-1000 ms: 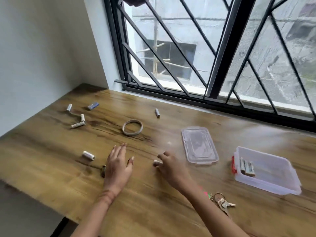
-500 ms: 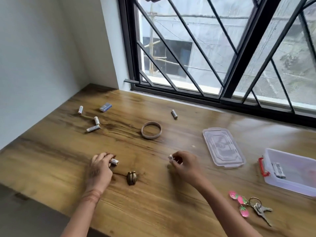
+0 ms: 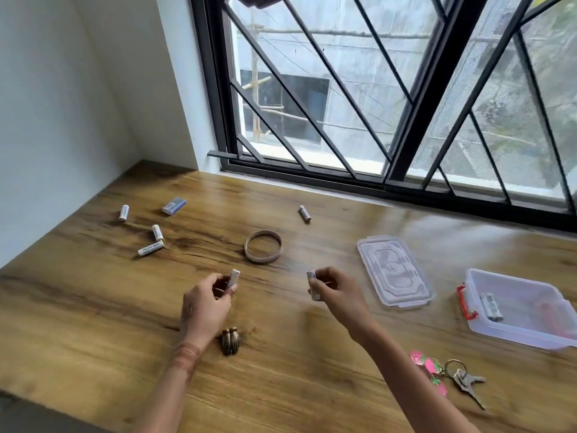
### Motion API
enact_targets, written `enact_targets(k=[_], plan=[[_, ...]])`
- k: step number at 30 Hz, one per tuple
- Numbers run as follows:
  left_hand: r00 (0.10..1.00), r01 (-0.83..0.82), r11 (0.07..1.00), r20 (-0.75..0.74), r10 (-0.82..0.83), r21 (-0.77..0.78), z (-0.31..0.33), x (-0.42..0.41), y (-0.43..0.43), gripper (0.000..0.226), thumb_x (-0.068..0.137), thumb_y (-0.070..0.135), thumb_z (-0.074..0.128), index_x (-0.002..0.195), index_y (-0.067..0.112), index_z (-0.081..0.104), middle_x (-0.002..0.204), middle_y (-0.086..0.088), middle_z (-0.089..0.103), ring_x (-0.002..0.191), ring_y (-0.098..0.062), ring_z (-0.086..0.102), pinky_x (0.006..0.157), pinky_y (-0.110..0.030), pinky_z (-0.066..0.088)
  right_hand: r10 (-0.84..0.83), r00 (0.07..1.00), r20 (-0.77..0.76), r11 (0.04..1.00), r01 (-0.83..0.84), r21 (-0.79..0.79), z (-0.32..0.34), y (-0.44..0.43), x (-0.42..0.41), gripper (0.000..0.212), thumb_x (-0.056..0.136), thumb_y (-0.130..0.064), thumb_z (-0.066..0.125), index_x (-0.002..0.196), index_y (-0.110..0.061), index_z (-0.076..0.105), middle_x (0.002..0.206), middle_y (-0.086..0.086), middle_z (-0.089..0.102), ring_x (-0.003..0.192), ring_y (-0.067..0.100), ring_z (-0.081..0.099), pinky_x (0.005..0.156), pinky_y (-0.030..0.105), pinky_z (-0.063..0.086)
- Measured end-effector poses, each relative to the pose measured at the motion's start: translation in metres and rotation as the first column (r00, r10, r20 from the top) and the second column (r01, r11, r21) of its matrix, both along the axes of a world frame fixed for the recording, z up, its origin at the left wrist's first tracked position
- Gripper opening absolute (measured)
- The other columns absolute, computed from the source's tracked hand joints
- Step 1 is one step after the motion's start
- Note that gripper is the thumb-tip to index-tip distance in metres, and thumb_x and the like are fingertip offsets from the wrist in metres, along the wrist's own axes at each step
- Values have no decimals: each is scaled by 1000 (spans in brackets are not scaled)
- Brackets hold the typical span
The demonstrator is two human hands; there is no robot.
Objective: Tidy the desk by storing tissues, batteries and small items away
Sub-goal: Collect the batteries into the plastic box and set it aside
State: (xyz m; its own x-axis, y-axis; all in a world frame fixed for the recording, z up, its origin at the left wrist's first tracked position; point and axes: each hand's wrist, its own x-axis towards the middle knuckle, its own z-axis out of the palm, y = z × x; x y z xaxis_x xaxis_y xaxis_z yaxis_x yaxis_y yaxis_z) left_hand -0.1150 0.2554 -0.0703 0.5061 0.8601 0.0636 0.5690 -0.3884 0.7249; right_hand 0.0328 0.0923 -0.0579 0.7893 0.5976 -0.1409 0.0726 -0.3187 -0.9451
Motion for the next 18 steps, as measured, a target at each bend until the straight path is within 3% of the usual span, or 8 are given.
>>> enact_targets(k=[4, 7, 10, 13, 18], plan=[[975, 154, 946, 198, -99, -285, 22, 43, -39, 10, 78, 20, 71, 87, 17, 70, 79, -1, 73, 77, -15, 67, 74, -29, 53, -49, 947, -317, 980, 108, 170, 13, -16, 12, 8, 89, -4, 53, 85, -9, 57, 85, 11, 66, 76, 20, 63, 69, 30, 52], [925, 330, 845, 324, -200, -421, 33, 78, -78, 10, 77, 16, 72, 87, 14, 71, 74, -2, 72, 68, -14, 68, 69, -28, 55, -74, 905, -418, 957, 182, 225, 24, -34, 25, 13, 91, -3, 48, 82, -9, 54, 88, 15, 66, 80, 21, 62, 68, 27, 52], [870, 465, 773, 383, -310, -432, 38, 110, -117, 11, 76, 18, 74, 85, 24, 72, 74, 0, 74, 69, -12, 69, 70, -31, 57, -117, 901, -419, 943, 233, 237, 31, -58, 38, 21, 91, 0, 45, 75, -9, 54, 77, 12, 63, 71, 20, 60, 66, 28, 54], [844, 519, 745, 392, -367, -419, 40, 137, -150, 18, 76, 19, 74, 94, 19, 73, 79, -2, 75, 74, -15, 71, 73, -34, 58, -202, 887, -414, 922, 315, 225, 34, -87, 54, 21, 90, 2, 44, 75, -8, 55, 75, 13, 60, 68, 21, 59, 75, 38, 54], [771, 634, 688, 356, -527, -353, 44, 177, -206, 22, 84, 5, 62, 103, 9, 71, 86, -6, 73, 72, -7, 64, 76, -25, 55, -259, 893, -368, 901, 361, 239, 42, -150, 85, 7, 86, 0, 58, 80, -5, 59, 74, 10, 65, 60, 12, 64, 59, 22, 55]])
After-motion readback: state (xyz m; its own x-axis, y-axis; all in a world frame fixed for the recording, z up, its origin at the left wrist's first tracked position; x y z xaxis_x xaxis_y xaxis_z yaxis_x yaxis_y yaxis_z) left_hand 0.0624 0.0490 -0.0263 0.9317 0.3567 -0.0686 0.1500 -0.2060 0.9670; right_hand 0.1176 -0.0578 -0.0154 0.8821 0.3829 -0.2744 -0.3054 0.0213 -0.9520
